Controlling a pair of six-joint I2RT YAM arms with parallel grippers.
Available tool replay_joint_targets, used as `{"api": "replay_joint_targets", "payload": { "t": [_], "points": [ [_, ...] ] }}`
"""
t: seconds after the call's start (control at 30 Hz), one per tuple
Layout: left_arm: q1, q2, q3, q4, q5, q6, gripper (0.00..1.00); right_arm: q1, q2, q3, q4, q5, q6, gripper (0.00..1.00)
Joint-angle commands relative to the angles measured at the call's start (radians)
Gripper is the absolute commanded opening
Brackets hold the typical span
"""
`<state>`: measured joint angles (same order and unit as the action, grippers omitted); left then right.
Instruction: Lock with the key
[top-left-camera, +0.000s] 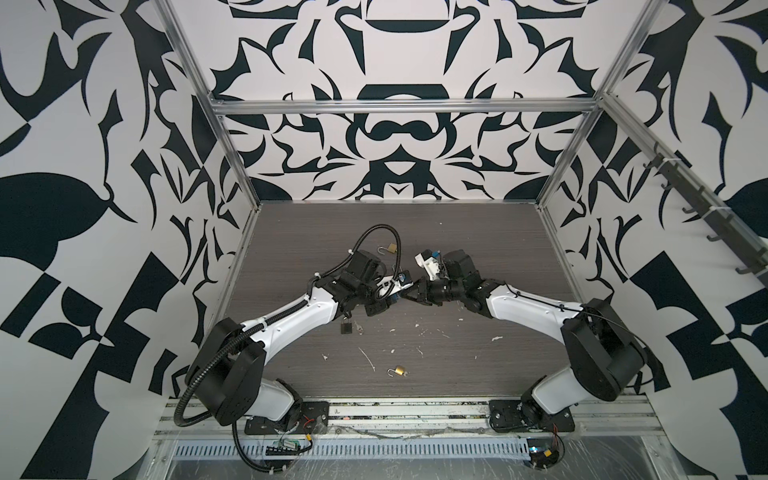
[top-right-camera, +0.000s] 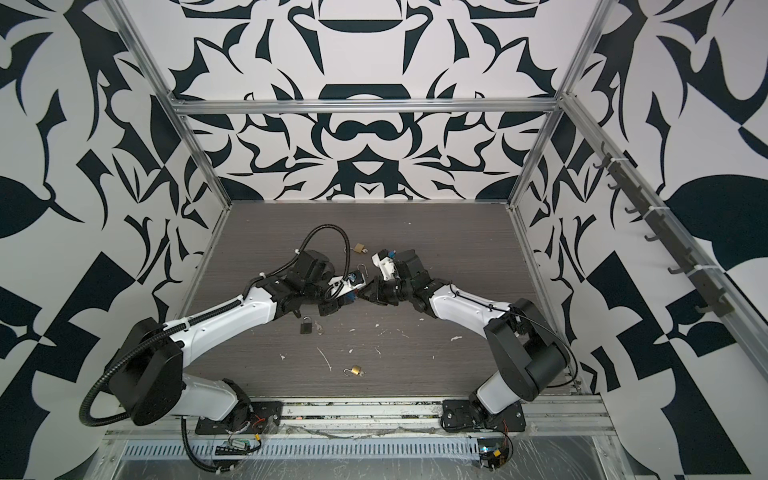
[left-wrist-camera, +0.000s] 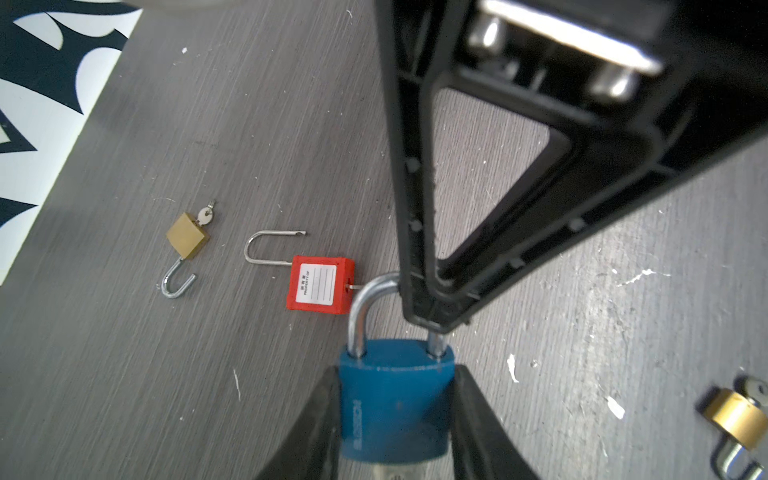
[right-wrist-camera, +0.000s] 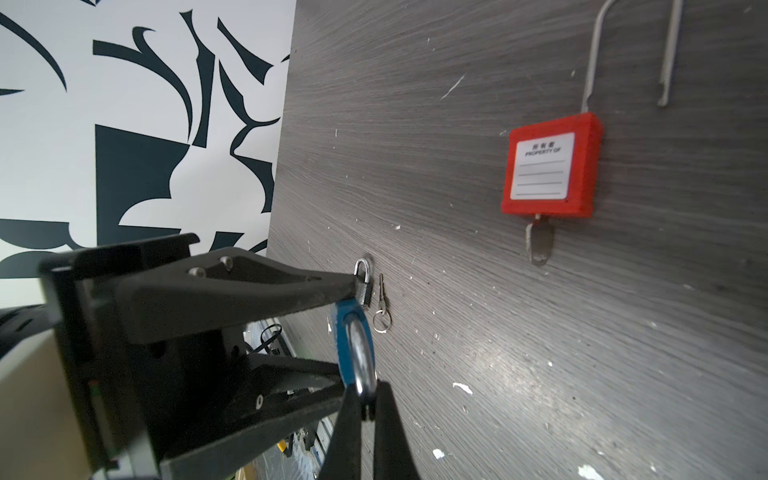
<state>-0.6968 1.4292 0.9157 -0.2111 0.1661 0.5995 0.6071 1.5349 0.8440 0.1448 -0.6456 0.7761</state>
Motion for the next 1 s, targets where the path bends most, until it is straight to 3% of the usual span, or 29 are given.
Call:
{"api": "replay_joint_targets", "payload": {
  "t": [0.0, 0.1, 0.23, 0.33, 0.47, 0.6, 0.73, 0.83, 0.97],
  "points": [
    [-0.052, -0.071, 0.02, 0.479, 0.129, -0.065, 0.0, 0.048, -0.017, 0.03, -0.096, -0.128, -0.046, 0.0],
    [-0.052, -0.086, -0.054, 0.478, 0.088, -0.135, 0.0, -0.002, -0.055, 0.067, -0.153, -0.125, -0.08, 0.08],
    [-0.052, -0.113, -0.141, 0.471, 0.027, -0.254, 0.0, -0.075, -0.126, 0.137, -0.265, -0.107, -0.155, 0.3],
    [-0.052, -0.141, -0.189, 0.473, 0.003, -0.339, 0.0, -0.113, -0.186, 0.164, -0.296, -0.074, -0.195, 0.4],
    [-0.052, -0.182, -0.219, 0.503, -0.056, -0.483, 0.0, -0.121, -0.27, 0.144, -0.265, 0.01, -0.261, 0.47],
    [-0.052, -0.184, -0.204, 0.493, -0.142, -0.643, 0.0, -0.12, -0.376, 0.017, -0.071, 0.078, -0.241, 0.49],
    [-0.033, -0.199, -0.186, 0.475, -0.239, -0.933, 0.0, -0.113, -0.488, -0.171, 0.204, 0.155, -0.227, 0.5],
    [0.013, -0.219, -0.206, 0.464, -0.281, -1.319, 0.0, -0.091, -0.532, -0.258, 0.315, 0.212, -0.243, 0.5],
    [0.083, -0.214, -0.3, 0.58, -0.219, -1.794, 0.0, -0.033, -0.509, -0.296, 0.384, 0.273, -0.26, 0.48]
  ]
}}
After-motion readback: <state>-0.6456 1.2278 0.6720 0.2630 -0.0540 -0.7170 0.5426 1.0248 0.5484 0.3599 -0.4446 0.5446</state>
